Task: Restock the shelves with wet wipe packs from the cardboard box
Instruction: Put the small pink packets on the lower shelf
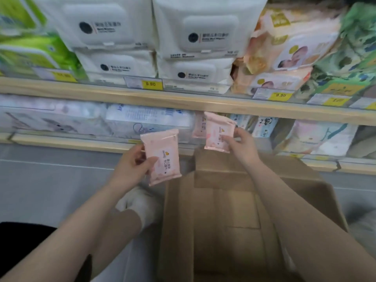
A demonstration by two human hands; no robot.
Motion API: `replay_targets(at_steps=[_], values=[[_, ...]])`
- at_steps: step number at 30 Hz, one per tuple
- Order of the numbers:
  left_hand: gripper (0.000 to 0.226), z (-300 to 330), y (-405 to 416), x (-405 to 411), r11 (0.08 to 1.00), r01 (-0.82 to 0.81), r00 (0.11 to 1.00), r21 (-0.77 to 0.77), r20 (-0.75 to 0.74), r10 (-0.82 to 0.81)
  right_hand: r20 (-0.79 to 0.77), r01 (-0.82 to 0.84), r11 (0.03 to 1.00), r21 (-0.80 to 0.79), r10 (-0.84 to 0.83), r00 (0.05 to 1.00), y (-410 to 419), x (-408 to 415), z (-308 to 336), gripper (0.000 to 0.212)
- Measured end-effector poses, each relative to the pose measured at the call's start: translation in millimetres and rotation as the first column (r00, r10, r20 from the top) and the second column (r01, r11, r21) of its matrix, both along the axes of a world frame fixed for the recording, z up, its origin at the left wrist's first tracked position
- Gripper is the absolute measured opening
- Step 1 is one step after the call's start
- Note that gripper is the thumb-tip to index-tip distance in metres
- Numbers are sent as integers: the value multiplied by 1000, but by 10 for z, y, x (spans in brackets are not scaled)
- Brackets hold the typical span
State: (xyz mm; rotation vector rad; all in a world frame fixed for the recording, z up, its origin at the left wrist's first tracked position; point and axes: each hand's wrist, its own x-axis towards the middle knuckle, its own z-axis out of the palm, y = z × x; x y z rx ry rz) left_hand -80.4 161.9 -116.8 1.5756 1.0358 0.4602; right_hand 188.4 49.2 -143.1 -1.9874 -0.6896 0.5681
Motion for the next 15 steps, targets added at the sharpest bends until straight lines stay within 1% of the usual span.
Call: replay_targets(at_steps=[3,7,9,12,13,15], values=[[15,-151,66,96,999,-21,1000,-38,9,21,9,30,999,-15,-29,1000,267,81,-219,9],[18,-375,154,233,993,13,1000,-114,10,-12,-33,51,998,-33,-52,998,578,154,-524,10],[22,-452,166,242,992,15,1000,-128,2,-14,-67,63,997,-43,-66,996,698,166,-659,17],[22,-491,180,194,989,6,1000,-150,1,-5,-165,73,995,-65,-83,983,782,159,-770,23],[21,-493,194,167,989,5,1000,-146,-4,-5,-184,64,995,-75,-77,980,779,157,-784,29],[21,-489,214,128,991,-3,1000,-135,-10,2,-163,31,994,-102,-47,986,734,153,-763,45]])
